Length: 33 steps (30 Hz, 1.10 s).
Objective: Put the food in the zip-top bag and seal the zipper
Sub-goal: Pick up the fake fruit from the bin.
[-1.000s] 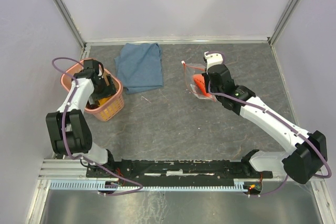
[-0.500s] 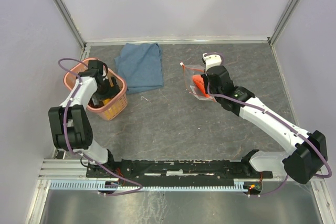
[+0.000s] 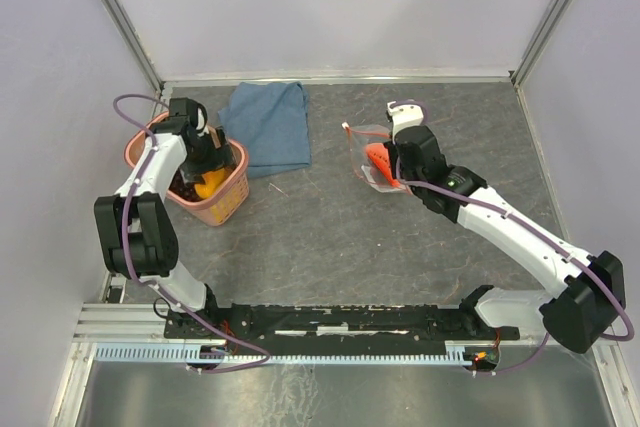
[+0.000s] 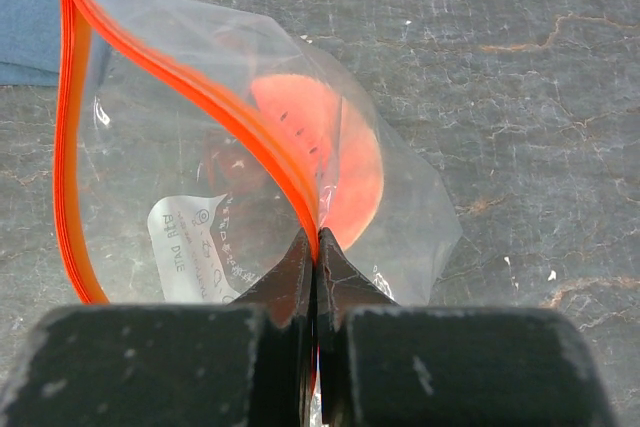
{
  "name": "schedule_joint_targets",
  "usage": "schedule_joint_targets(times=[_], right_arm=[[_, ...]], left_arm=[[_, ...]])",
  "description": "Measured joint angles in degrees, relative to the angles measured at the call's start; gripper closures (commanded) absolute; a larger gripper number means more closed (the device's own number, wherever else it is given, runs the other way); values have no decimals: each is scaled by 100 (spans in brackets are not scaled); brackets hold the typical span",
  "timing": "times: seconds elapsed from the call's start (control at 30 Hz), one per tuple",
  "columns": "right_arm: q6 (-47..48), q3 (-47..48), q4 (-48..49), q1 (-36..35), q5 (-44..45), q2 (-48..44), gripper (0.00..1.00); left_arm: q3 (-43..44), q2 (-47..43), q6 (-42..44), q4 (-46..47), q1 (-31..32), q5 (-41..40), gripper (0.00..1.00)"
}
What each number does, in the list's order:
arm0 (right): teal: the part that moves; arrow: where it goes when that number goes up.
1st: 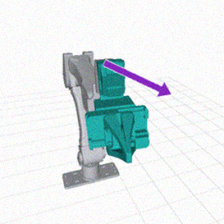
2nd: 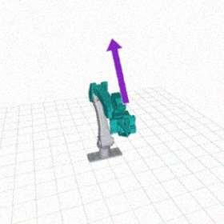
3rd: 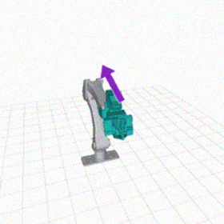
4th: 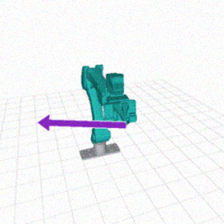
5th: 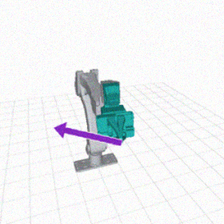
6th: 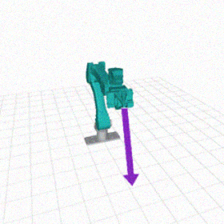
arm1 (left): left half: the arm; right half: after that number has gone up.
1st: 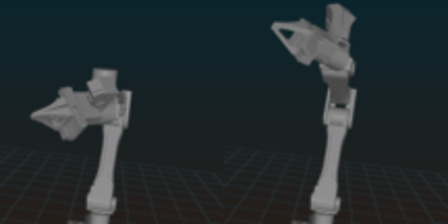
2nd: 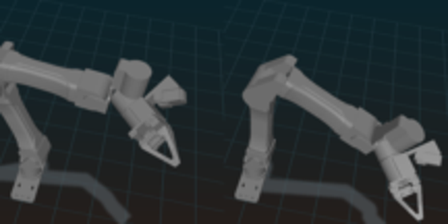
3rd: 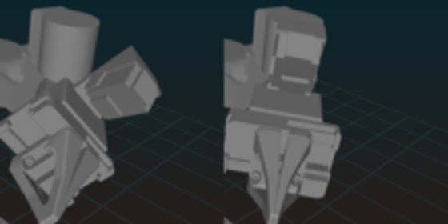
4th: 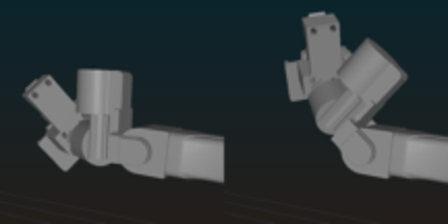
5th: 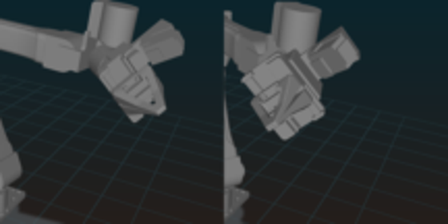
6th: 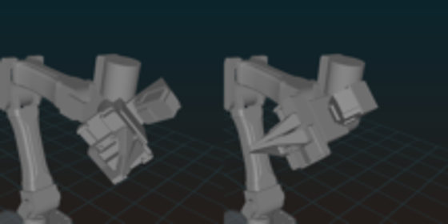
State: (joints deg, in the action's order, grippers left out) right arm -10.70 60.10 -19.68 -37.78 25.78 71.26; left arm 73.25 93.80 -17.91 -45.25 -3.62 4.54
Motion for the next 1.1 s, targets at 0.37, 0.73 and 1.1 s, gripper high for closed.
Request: schedule_joint_targets(times=[0.37, 0.73, 1.1], right_arm=[[118, -98, 83, -210, 103, -129, 96], [162, -186, 214, -273, 157, -232, 96], [162, -186, 258, -273, 181, -232, 96]], left_arm=[[-85, -144, 955, -415, 339, -839, 5], [-588, -227, 1091, -210, 535, -691, 6], [-1091, -197, 1062, 949, 529, -181, 8]])
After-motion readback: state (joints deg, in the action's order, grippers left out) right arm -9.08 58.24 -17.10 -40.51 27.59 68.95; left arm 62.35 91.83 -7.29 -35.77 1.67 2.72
